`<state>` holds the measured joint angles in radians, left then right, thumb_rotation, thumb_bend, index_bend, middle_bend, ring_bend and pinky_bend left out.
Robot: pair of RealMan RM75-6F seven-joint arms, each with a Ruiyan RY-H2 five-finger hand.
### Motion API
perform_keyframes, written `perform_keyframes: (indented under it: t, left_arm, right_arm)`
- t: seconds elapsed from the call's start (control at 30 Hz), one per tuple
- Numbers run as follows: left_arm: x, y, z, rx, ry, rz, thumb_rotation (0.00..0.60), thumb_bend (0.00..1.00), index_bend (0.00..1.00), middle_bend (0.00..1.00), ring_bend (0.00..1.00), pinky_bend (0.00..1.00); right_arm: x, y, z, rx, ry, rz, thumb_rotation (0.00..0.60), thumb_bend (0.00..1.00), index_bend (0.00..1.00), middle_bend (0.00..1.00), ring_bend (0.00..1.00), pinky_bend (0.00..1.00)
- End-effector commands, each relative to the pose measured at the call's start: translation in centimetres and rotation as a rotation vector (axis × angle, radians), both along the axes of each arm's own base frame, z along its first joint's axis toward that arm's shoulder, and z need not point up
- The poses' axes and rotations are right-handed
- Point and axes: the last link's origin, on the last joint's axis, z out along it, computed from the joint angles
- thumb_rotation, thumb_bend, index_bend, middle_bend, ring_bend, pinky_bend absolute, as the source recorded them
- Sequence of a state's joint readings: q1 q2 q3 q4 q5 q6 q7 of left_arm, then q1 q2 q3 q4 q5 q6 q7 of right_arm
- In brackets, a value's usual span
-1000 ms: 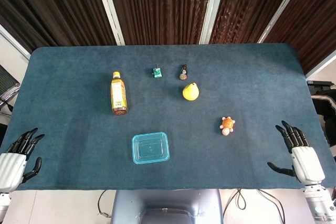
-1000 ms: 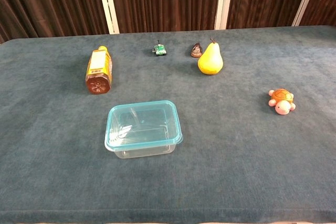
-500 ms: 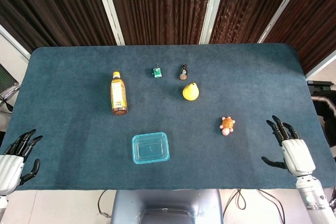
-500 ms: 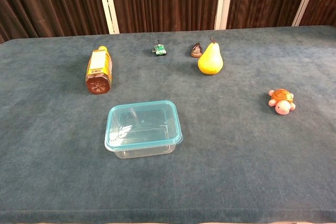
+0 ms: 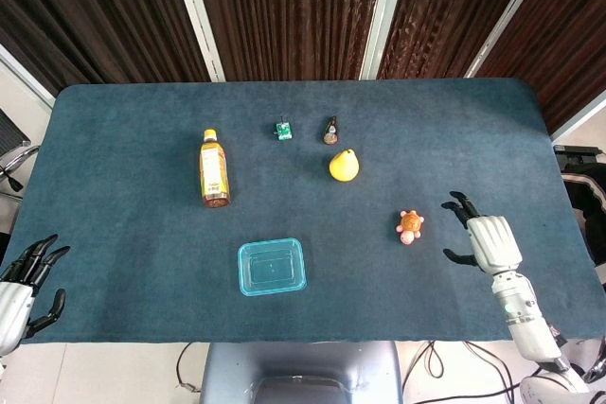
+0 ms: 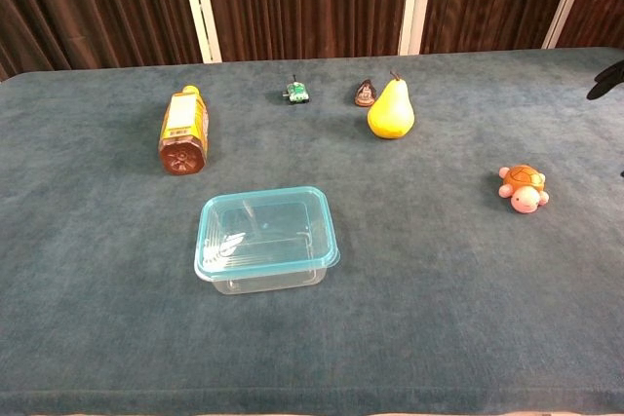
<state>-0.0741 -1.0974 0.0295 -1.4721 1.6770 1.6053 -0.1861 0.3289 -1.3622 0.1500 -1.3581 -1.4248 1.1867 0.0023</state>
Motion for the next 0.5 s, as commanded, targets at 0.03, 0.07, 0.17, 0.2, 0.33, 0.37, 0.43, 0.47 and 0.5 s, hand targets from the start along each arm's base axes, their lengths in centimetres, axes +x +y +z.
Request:
perform_keyframes:
  t: [0.03, 0.07, 0.17, 0.2, 0.33, 0.37, 0.43, 0.47, 0.5]
  left_arm:
    - [-0.1, 0.0, 0.1, 0.001, -0.004, 0.000, 0.600, 0.53, 0.15, 0.03, 0.07, 0.26]
    - [-0.1, -0.1, 0.2, 0.002, -0.006, -0.001, 0.600, 0.53, 0.15, 0.03, 0.07, 0.26]
    - [-0.1, -0.1, 0.3, 0.004, -0.011, -0.002, 0.600, 0.53, 0.15, 0.03, 0.07, 0.26]
    - [-0.2, -0.1, 0.3, 0.004, -0.013, -0.002, 0.600, 0.53, 0.15, 0.03, 0.08, 0.26]
    - [-0.3, -0.2, 0.5, 0.005, -0.020, -0.001, 0.600, 0.53, 0.15, 0.03, 0.07, 0.26]
    - [-0.3, -0.2, 0.5, 0.005, -0.023, -0.001, 0.600, 0.53, 0.15, 0.03, 0.07, 0.26]
    - [-0.3, -0.2, 0.6, 0.006, -0.026, 0.000, 0.600, 0.53, 0.15, 0.03, 0.07, 0.26]
    - [-0.3, -0.2, 0.6, 0.006, -0.027, 0.001, 0.600, 0.53, 0.15, 0.03, 0.07, 0.26]
    - [-0.4, -0.2, 0.6, 0.005, -0.029, 0.002, 0.600, 0.53, 0.15, 0.03, 0.07, 0.26]
  right_arm:
    - [0.0, -1.6, -1.6, 0.015, 0.002, -0.011, 0.600, 0.26, 0.39, 0.24, 0.95, 0.78]
    - [-0.1, -2.0, -2.0, 0.017, 0.006, -0.013, 0.600, 0.26, 0.40, 0.24, 0.96, 0.79]
    - [-0.3, -2.8, -3.0, 0.019, 0.010, -0.018, 0.600, 0.28, 0.42, 0.26, 0.96, 0.80]
    - [-0.4, -3.2, -3.4, 0.021, 0.009, -0.022, 0.600, 0.28, 0.43, 0.27, 0.97, 0.80]
    - [-0.6, -4.1, -4.4, 0.029, 0.002, -0.034, 0.600, 0.28, 0.45, 0.29, 0.97, 0.81]
    - [-0.6, -4.3, -4.7, 0.033, -0.001, -0.037, 0.600, 0.28, 0.46, 0.29, 0.97, 0.81]
    - [-0.6, -4.4, -5.1, 0.042, -0.005, -0.038, 0.600, 0.28, 0.46, 0.30, 0.98, 0.82]
    - [-0.6, -4.5, -5.3, 0.046, -0.006, -0.038, 0.600, 0.28, 0.46, 0.30, 0.98, 0.82]
    - [-0.5, -4.5, -5.6, 0.051, -0.006, -0.037, 0.600, 0.28, 0.46, 0.30, 0.98, 0.82]
